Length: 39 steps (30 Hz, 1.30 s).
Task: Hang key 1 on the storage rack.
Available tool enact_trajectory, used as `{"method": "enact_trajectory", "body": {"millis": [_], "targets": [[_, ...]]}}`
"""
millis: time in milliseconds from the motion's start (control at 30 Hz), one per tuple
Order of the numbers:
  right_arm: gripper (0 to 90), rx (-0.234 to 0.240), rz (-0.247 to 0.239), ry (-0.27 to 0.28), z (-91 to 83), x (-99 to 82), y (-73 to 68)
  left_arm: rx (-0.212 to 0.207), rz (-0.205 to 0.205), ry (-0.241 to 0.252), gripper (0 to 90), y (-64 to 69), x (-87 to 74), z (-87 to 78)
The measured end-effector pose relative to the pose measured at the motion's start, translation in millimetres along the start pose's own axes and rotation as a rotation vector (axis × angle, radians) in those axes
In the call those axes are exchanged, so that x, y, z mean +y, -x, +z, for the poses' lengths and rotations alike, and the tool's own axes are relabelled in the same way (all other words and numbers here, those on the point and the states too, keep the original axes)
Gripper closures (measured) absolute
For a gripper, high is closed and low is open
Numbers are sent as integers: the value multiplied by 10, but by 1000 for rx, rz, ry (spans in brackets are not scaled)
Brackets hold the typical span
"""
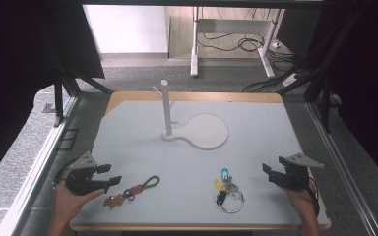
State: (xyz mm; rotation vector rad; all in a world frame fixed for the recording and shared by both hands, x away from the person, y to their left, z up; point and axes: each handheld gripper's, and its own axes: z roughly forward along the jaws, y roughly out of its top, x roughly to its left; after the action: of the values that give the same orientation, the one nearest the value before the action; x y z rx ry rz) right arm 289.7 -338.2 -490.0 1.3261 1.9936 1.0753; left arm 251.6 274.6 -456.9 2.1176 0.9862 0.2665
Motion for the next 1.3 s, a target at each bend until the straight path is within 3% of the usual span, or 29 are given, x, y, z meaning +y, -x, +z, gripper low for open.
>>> {"method": "enact_trajectory", "body": {"millis": [167,400,533,733,900,1300], "targets": [[276,2,-9,-1,28,26,-11,0,40,-80,384,46,69,-31],[276,-7,-18,-3,39,44,-21,-34,85,-148,396,115,236,-23],[276,-12,-19,-9,35,36,-8,-71,106,-182,414,147,287,40],[276,-19,-15,-15,26,27,0,-119,145,-295,430,236,342,242],[276,-21,-21,-22,32,23,-5,-144,178,-355,445,298,368,366],[276,-23,-30,-35,53,13,-21,-150,205,-461,503,362,401,599]]}}
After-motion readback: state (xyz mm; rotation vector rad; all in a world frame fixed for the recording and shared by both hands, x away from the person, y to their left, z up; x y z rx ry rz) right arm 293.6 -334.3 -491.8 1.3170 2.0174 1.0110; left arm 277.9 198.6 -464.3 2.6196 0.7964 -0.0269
